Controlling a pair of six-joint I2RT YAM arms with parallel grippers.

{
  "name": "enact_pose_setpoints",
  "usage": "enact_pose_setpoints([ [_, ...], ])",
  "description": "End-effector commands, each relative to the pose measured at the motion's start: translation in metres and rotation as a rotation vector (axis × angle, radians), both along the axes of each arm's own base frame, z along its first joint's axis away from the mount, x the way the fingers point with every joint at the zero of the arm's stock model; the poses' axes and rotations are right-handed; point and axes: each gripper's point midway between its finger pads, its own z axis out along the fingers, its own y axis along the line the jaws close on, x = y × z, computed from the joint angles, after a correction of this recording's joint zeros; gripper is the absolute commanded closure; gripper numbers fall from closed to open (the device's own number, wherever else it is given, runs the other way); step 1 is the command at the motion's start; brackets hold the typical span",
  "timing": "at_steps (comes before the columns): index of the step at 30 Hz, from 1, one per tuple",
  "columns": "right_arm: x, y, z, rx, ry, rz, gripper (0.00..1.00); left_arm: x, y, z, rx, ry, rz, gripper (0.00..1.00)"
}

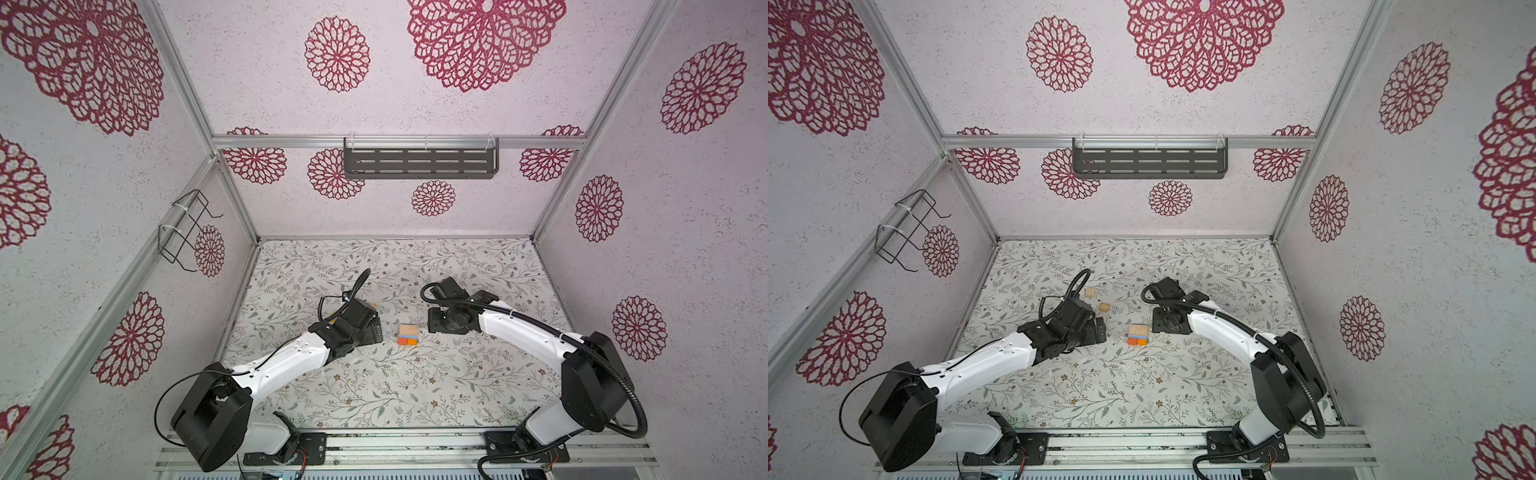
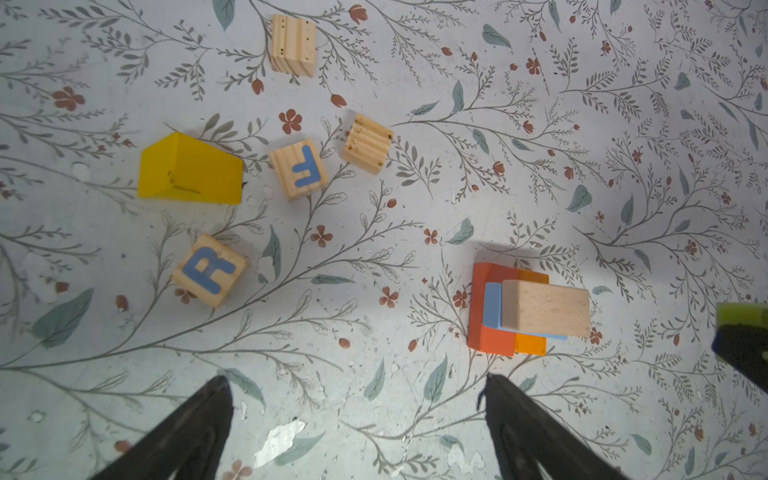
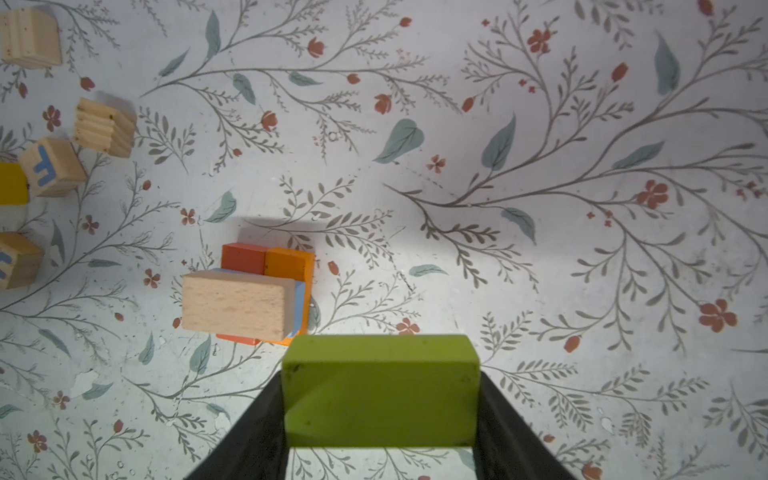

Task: Build the wood block tower
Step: 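Carry the lime-green block with the right gripper above the plank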

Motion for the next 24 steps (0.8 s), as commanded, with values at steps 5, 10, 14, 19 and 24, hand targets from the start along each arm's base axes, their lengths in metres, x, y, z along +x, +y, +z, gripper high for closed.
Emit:
enact_pose_setpoints([
  [5,0.001,0.030,0.007,-0.044,-0.004,-0.013,0.47,-0.008,0.019,0.007,0.016,-0.028,0.049,0.03],
  [10,0.003,0.052,0.002,-0.061,0.007,0.007,0.46,-0.012,0.030,0.005,0.007,-0.032,0.070,0.03],
  [14,0.006,0.062,-0.002,-0.067,0.012,0.012,0.45,-0.015,0.037,-0.001,-0.002,-0.023,0.080,0.03],
  [19,0.008,0.067,-0.007,-0.069,0.020,0.010,0.45,-0.015,0.041,-0.004,-0.010,-0.018,0.083,0.03],
  [24,0.007,0.069,-0.011,-0.077,0.028,0.019,0.44,-0.013,0.041,-0.007,-0.011,-0.011,0.081,0.03],
])
